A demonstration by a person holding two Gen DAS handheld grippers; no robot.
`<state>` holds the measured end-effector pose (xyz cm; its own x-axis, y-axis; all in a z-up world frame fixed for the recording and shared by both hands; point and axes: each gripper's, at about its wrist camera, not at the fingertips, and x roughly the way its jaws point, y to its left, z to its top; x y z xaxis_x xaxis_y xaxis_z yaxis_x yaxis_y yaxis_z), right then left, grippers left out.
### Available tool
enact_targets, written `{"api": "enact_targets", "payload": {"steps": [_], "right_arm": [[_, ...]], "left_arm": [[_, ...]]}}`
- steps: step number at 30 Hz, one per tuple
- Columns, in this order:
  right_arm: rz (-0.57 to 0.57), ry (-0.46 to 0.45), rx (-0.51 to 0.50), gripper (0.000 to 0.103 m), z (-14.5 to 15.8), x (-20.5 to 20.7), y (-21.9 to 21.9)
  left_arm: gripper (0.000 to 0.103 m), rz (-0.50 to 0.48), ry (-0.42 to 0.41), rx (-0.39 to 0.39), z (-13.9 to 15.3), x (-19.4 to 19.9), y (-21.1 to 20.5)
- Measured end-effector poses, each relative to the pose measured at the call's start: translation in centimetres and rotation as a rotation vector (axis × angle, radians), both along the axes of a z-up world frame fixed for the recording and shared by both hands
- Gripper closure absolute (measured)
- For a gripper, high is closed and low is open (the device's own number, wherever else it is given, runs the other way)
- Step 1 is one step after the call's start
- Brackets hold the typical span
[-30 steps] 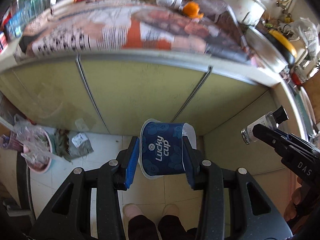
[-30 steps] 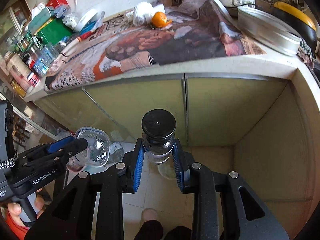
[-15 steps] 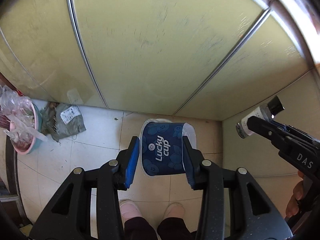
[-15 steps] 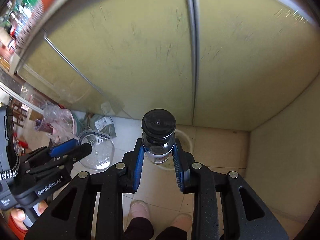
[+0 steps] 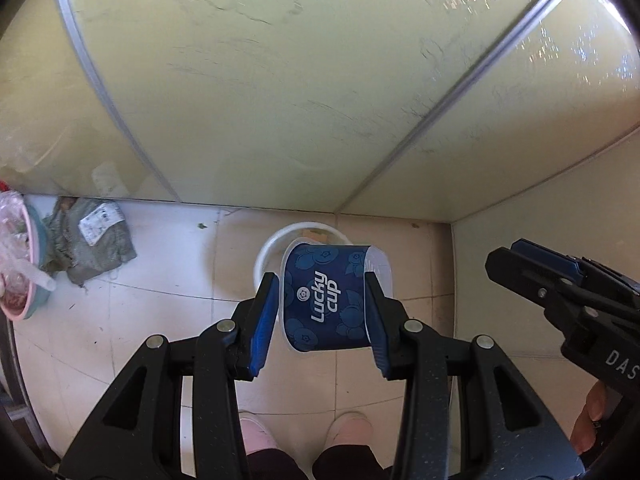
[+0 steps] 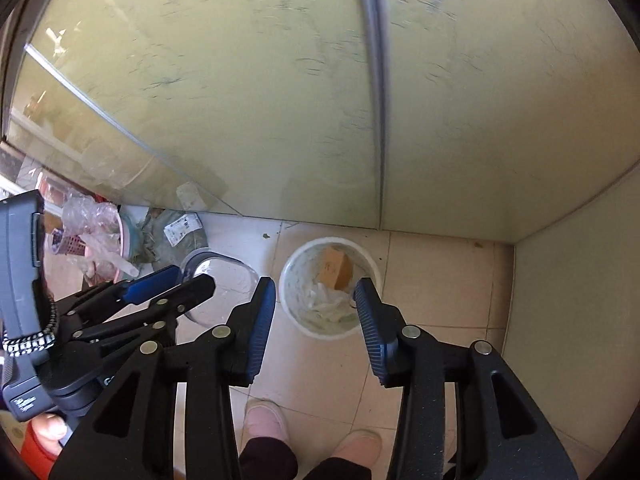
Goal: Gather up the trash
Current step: 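Open the right tool to drop the bottle while the left tool holds the cup, then open the left tool to drop the blue Lucky cup into the bin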
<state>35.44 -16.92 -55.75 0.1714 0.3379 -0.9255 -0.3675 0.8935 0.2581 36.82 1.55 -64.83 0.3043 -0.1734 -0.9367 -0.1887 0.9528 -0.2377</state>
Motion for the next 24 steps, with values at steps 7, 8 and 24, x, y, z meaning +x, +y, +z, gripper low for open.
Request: {"api": "enact_targets", "payload": {"steps": [7, 8, 24], "right_arm": [[-0.027, -0.006, -0.024, 0.065, 0.3, 0.7, -1.2], [-0.027, -0.008, -0.021, 0.065, 0.5, 0.8, -1.3], [-0.042, -0.074, -0.002, 0.065, 12.8, -0.3, -2.5]], "left_arm": [[0.05, -0.035, 0.042, -0.005, -0.5, 1.1, -0.6], [0.05, -0.035, 0.045, -0.005, -0.4, 1.1, -0.6], [0.05, -0.013, -0.065, 0.044, 15.9, -1.3, 0.7]]}}
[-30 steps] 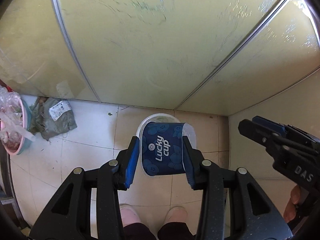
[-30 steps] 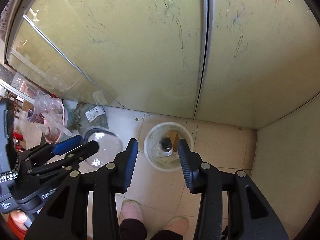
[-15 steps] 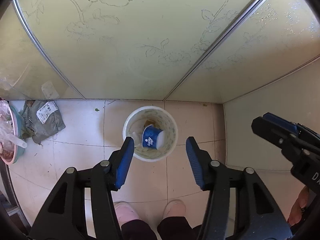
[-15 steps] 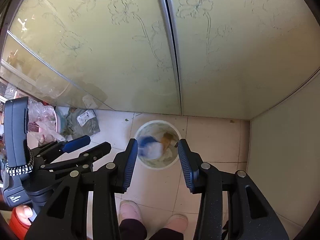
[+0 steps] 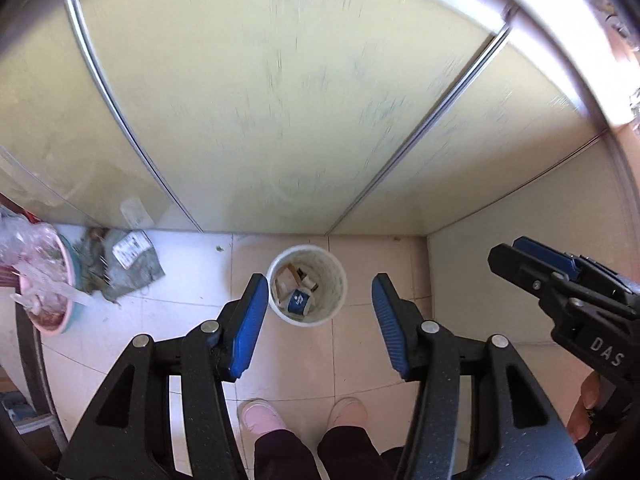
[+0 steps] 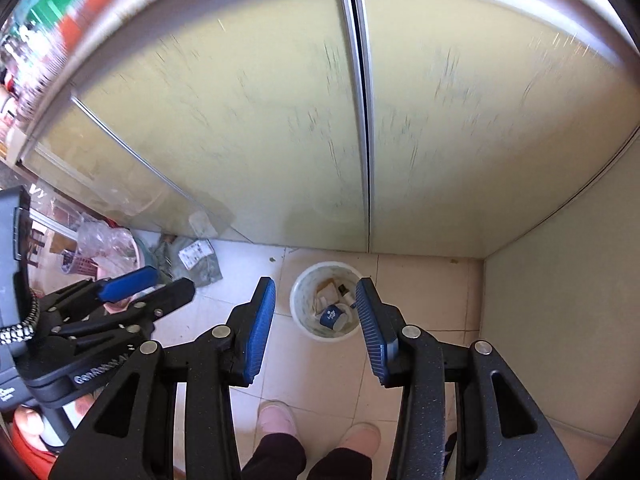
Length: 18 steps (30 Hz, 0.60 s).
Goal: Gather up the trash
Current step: 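Open the left tool to drop the blue Lucky cup into the bin, then raise both open tools toward the foam net and orange peel on the counter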
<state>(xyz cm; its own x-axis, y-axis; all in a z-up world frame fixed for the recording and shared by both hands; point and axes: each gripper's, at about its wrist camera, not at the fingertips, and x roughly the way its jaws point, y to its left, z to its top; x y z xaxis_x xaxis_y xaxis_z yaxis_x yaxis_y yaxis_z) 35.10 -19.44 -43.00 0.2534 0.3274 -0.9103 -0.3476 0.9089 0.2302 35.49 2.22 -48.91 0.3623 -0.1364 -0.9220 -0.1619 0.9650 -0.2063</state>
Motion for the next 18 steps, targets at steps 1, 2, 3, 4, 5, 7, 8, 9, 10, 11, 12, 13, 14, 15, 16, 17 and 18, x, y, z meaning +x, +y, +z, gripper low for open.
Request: {"api": "enact_targets", "payload": {"steps": [1, 2, 3, 4, 5, 7, 8, 9, 10, 11, 12, 13, 14, 15, 16, 17, 18], "right_arm": [[-0.004, -0.009, 0.002, 0.065, 1.2, -0.1, -0.1], [-0.009, -0.017, 0.005, 0.065, 2.1, -0.4, 0.0], [-0.014, -0.026, 0.008, 0.065, 3.4, -0.6, 0.0], [-0.02, -0.035, 0.011, 0.065, 4.5, -0.8, 0.0], [-0.025, -0.044, 0.013, 0.065, 5.7, -1.1, 0.0], [-0.037, -0.07, 0.02, 0.065, 8.6, -1.7, -0.2], [-0.043, -0.086, 0.027, 0.065, 9.9, -2.1, -0.2], [-0.049, -0.102, 0.032, 0.065, 11.4, -2.4, -0.3], [-0.054, -0.12, 0.034, 0.065, 12.8, -2.7, -0.3], [-0.059, -0.137, 0.038, 0.065, 13.9, -3.1, -0.3], [-0.063, -0.157, 0.042, 0.065, 15.4, -3.4, -0.4], [-0.068, -0.177, 0.045, 0.065, 16.5, -3.8, -0.1], [-0.072, -0.198, 0.049, 0.065, 17.9, -4.2, 0.0], [-0.075, -0.222, 0.053, 0.065, 19.4, -4.6, 0.1], [-0.079, -0.246, 0.057, 0.065, 20.6, -5.0, 0.4], [-0.083, -0.272, 0.061, 0.065, 21.9, -5.4, 0.5], [-0.087, -0.297, 0.065, 0.065, 23.4, -5.8, 0.5]], "left_arm": [[0.05, 0.001, -0.016, 0.005, 1.8, -0.3, 0.1], [0.05, 0.002, -0.029, 0.008, 3.3, -0.5, 0.2], [0.05, 0.004, -0.045, 0.011, 5.1, -0.7, 0.3], [0.05, 0.005, -0.061, 0.014, 6.9, -1.0, 0.5], [0.05, 0.006, -0.074, 0.015, 8.2, -1.2, 0.8], [0.05, 0.007, -0.114, 0.018, 11.8, -1.8, 1.3], [0.05, 0.006, -0.131, 0.021, 13.3, -2.1, 1.4], [0.05, 0.005, -0.151, 0.026, 15.0, -2.4, 1.6], [0.05, 0.001, -0.174, 0.031, 16.9, -2.8, 1.8], [0.05, -0.002, -0.194, 0.036, 18.6, -3.2, 2.0], [0.048, -0.006, -0.216, 0.041, 20.2, -3.5, 2.2], [0.047, -0.01, -0.241, 0.048, 21.9, -3.9, 2.4], [0.045, -0.014, -0.265, 0.054, 23.1, -4.3, 2.6], [0.044, -0.018, -0.293, 0.061, 24.7, -4.8, 2.8], [0.044, -0.023, -0.32, 0.067, 26.4, -5.3, 3.1], [0.043, -0.028, -0.343, 0.07, 28.1, -5.6, 3.4], [0.042, -0.034, -0.367, 0.072, 29.6, -6.0, 3.6]]}}
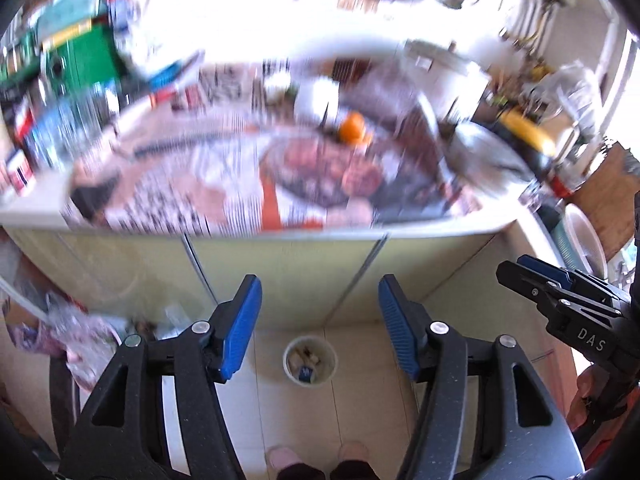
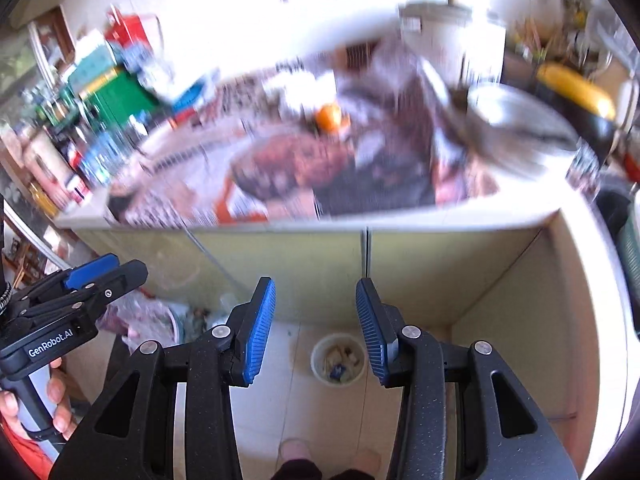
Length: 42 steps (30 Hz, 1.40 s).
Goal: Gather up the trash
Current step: 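Raise both open tools toward the foam net and orange peel on the counter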
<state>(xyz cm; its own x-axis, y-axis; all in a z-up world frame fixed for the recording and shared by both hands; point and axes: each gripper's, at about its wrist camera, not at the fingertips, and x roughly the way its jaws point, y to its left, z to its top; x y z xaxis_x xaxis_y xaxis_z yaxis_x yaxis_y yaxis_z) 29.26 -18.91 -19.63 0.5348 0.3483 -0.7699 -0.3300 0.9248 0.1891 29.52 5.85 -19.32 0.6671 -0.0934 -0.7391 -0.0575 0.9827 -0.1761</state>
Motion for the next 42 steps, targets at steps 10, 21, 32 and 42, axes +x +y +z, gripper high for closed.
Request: {"api": "enact_targets", "payload": {"steps": [10, 21, 32, 42], "right_arm": [[-0.077, -0.222, 0.045, 0.053, 9.9, -4.2, 2.1], [-0.157, -0.345, 0.055, 0.019, 13.6, -4.8, 1.6], [-0.158, -0.334, 0.078, 0.019, 12.7, 3.8, -0.6], [-0.061, -0.268, 0.076, 0.019, 12.2, 15.3, -3.0]], "left_arm": [[0.012, -0.027, -0.235, 0.071, 11.6, -4.8, 1.0], [0.001, -0.009, -0.29, 0.079, 14.5, -4.5, 2.0], [0.001, 0.051, -0.253, 0.072, 13.8, 5.6, 1.9], [0.001, 0.176, -0.185, 0.059, 12.9, 16.7, 0.9]]}}
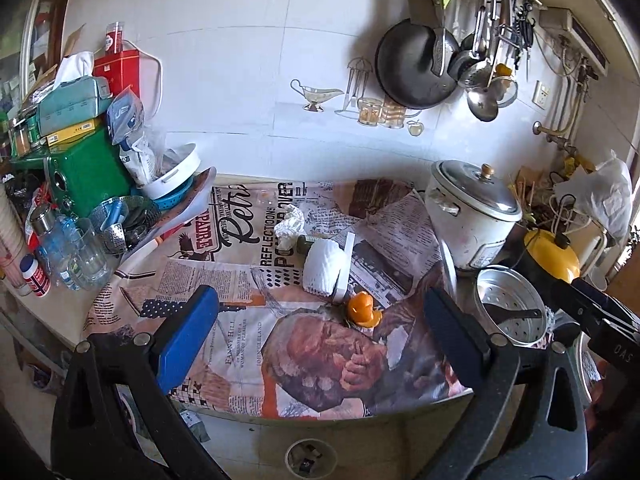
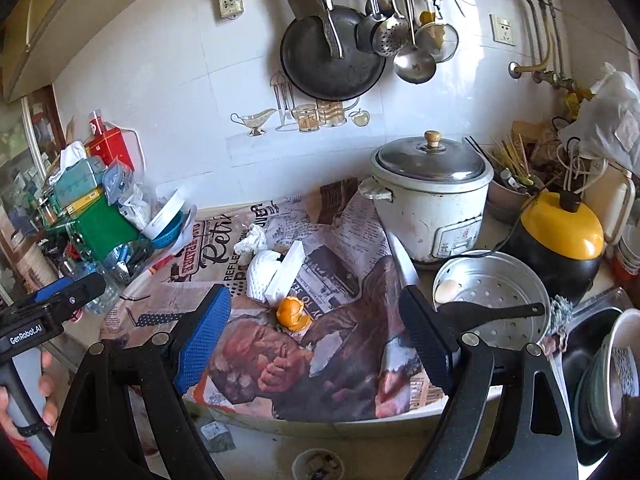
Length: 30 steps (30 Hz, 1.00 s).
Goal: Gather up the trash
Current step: 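Raise both open tools toward the foam net and orange peel on the counter, then grasp the white foam net with the left tool while the right tool grasps the orange peel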
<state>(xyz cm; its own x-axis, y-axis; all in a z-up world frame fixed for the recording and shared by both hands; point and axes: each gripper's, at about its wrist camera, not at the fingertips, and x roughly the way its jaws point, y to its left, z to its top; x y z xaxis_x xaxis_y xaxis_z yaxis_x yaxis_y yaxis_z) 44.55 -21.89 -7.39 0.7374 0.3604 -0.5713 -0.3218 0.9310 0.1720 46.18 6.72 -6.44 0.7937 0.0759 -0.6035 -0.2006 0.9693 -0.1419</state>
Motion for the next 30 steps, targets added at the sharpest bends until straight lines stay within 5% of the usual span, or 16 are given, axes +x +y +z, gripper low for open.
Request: {"api": "enact_targets", "payload": {"steps": [13, 26, 30], "right_arm": [[0.166, 0.242, -0.043, 0.019, -8.2, 10.5, 4.8], [0.076, 0.539, -0.068, 0.02, -18.0, 16.9, 11.1], [0.058, 0.589, -0.08, 0.027, -20.1, 17.7, 12.3]], "left_arm": [[0.001, 0.092, 0.139, -0.004, -4.7, 8.3, 2.7], [0.001, -0.056, 0.285, 0.007, -10.1, 17.2, 8.8], [0.001, -0.111, 0.35, -0.006, -12.3, 19.6, 9.4]]}}
